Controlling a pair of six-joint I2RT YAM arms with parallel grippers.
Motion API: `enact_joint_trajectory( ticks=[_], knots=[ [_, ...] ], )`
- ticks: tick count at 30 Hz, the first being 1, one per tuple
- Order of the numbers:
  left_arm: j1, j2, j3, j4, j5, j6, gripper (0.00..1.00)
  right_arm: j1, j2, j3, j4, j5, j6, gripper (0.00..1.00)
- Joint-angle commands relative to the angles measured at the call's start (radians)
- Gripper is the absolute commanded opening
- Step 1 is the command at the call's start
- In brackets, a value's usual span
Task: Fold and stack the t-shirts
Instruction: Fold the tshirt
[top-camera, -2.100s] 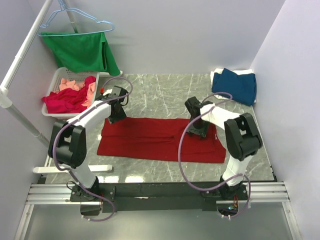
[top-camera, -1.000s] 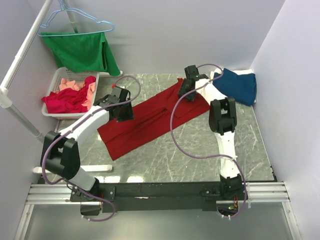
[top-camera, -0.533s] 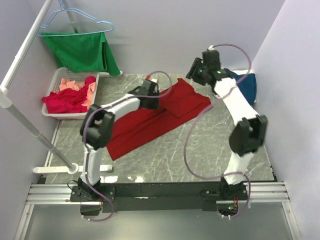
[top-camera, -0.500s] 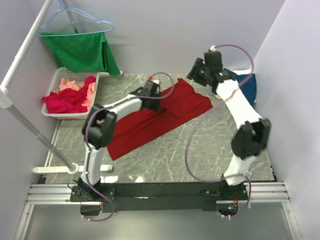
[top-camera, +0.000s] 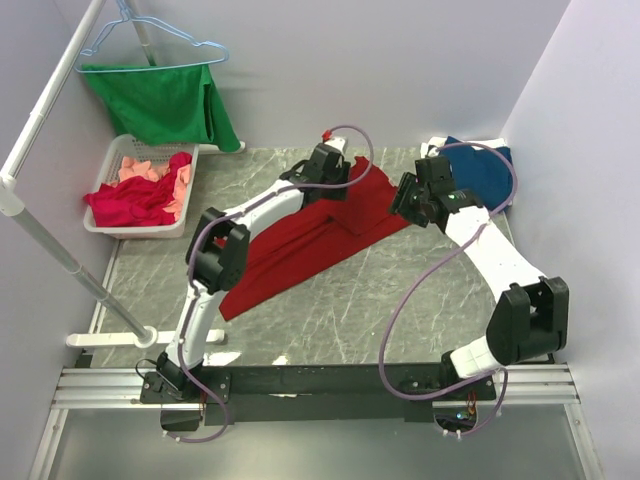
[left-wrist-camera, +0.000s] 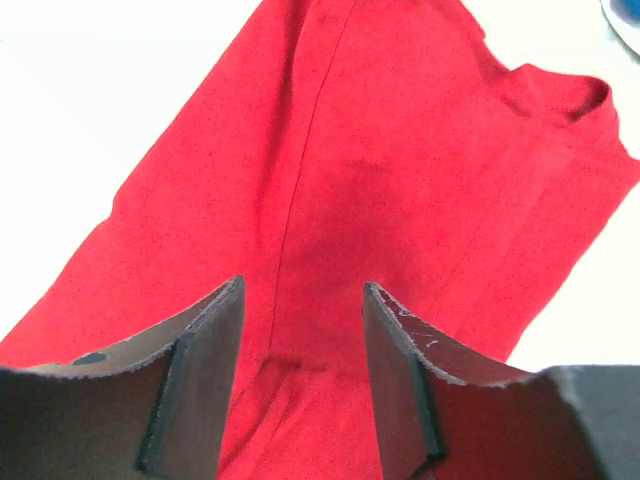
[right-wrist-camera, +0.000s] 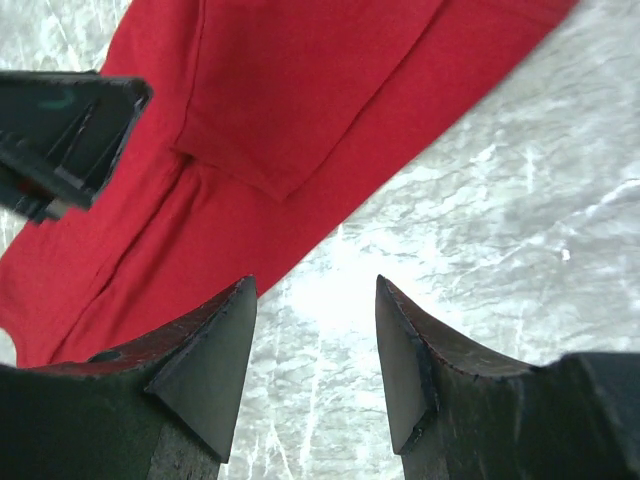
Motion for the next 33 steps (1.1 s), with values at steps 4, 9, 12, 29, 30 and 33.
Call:
enact_joint_trajectory(
  ticks=[4, 9, 12, 29, 30, 33],
  knots=[
    [-0.028, 0.142, 0.182, -0.075, -0.038, 0.026, 0.56, -0.007, -0.096, 0.025, -0.003, 0.041, 0.011, 0.58],
    [-0.029, 0.199, 0.244, -0.117, -0.083, 0.026, 0.61, -0.007, -0.109, 0.016, -0.009, 0.013, 0.014, 0.58],
    [-0.032, 0.222, 0.247, -0.134, -0.095, 0.018, 0.63, -0.007, -0.119, 0.003, -0.006, 0.004, 0.017, 0.58],
    [0.037, 0.379, 0.423, -0.362, -0.463, -0.191, 0.64, 0.000, -0.184, -0.153, -0.013, -0.030, 0.028, 0.57],
    [0.047, 0.374, 0.423, -0.359, -0.454, -0.192, 0.65, 0.005, -0.182, -0.156, -0.013, -0.025, 0.028, 0.57],
    [0.074, 0.345, 0.399, -0.291, -0.394, -0.142, 0.66, 0.023, -0.170, -0.161, -0.013, -0.011, 0.023, 0.57]
  ],
)
